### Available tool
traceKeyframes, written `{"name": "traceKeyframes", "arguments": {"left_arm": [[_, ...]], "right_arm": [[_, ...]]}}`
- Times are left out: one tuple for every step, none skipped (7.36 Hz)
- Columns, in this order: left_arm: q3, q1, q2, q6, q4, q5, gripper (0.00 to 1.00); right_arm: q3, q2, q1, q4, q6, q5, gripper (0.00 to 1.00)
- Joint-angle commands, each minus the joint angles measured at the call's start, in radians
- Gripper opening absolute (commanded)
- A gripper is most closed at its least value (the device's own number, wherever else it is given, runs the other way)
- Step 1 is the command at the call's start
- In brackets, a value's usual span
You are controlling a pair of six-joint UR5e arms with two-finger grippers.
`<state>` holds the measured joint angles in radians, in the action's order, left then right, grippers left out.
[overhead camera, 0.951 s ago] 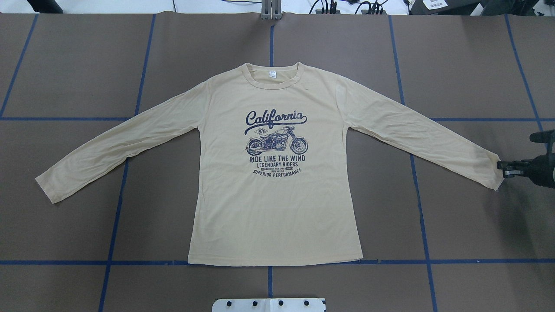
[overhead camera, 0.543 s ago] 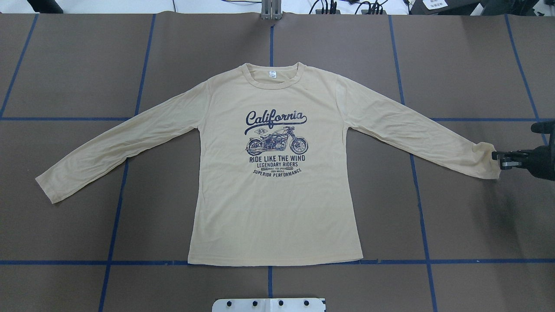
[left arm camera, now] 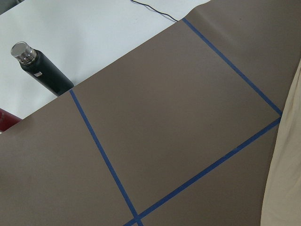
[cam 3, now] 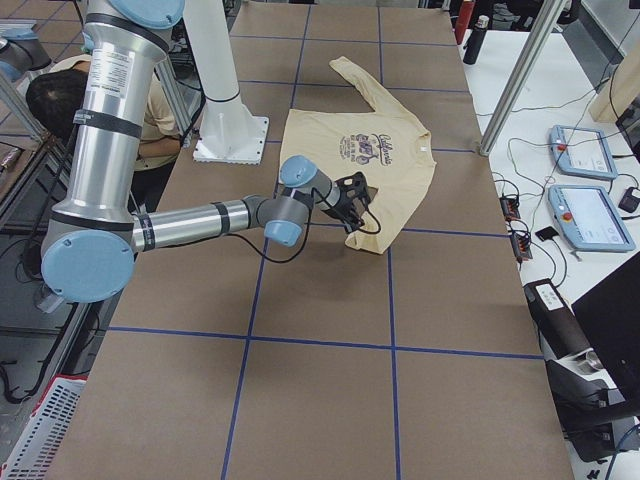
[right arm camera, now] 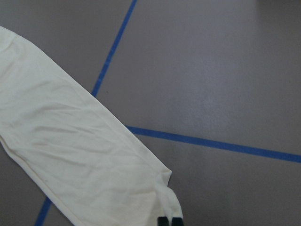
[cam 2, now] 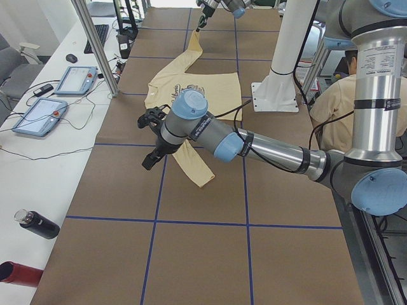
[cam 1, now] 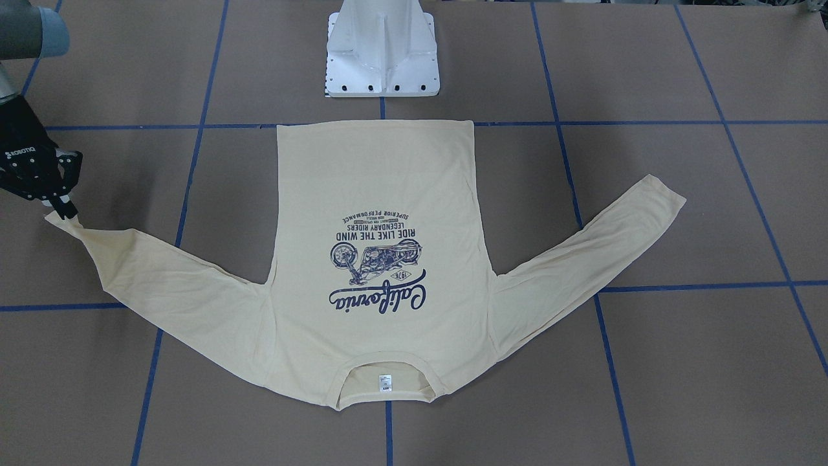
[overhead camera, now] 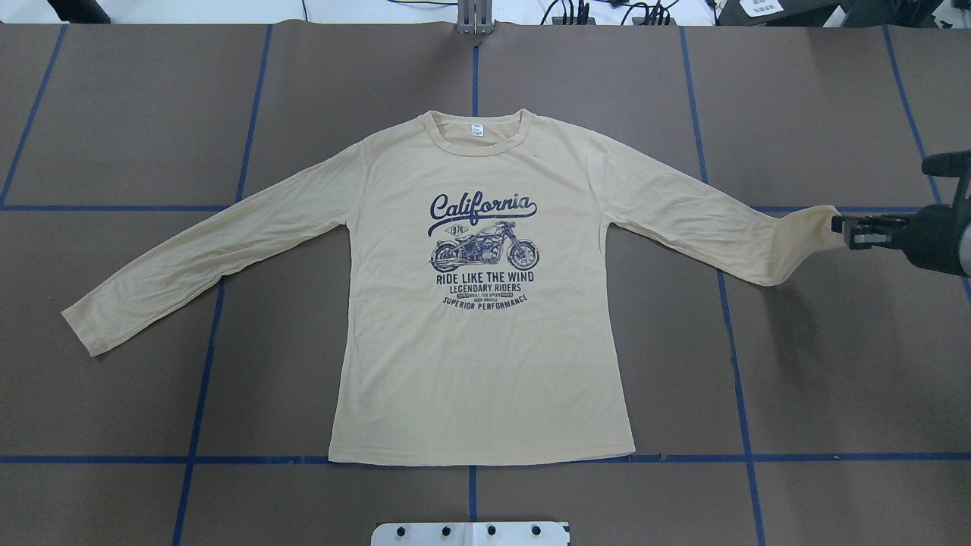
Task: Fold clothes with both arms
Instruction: 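Carry the sleeve with the right gripper across the shirt toward the collar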
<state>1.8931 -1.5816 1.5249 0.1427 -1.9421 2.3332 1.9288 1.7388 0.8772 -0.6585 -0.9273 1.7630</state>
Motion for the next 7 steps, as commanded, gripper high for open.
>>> {"name": "traceKeyframes", "arguments": {"left_arm": [[0.000, 0.000, 0.000, 0.000, 0.000, 0.000, 1.00], [0.001, 0.000, 0.000, 0.000, 0.000, 0.000, 1.00], [0.003, 0.000, 0.000, 0.000, 0.002, 0.000, 1.00], [0.000, 0.000, 0.000, 0.000, 0.002, 0.000, 1.00], [0.001, 0.000, 0.000, 0.000, 0.002, 0.000, 1.00], [0.004, -0.001, 0.000, -0.002, 0.002, 0.000, 1.00], [0.003, -0.002, 0.000, -0.003, 0.002, 0.000, 1.00]], "right_arm": [[0.032, -0.281, -0.010, -0.289, -0.136, -0.064, 0.00], [0.026, -0.470, -0.079, -0.513, -0.210, -0.147, 0.00], [0.006, -0.648, -0.172, -0.738, -0.291, -0.283, 0.00], [-0.075, -0.800, -0.203, -0.826, -0.361, -0.334, 0.00], [-0.214, -0.932, -0.216, -0.828, -0.419, -0.355, 0.00], [-0.394, -1.081, -0.236, -0.826, -0.438, -0.408, 0.00], [-0.547, -1.202, -0.266, -0.825, -0.459, -0.427, 0.00]]}}
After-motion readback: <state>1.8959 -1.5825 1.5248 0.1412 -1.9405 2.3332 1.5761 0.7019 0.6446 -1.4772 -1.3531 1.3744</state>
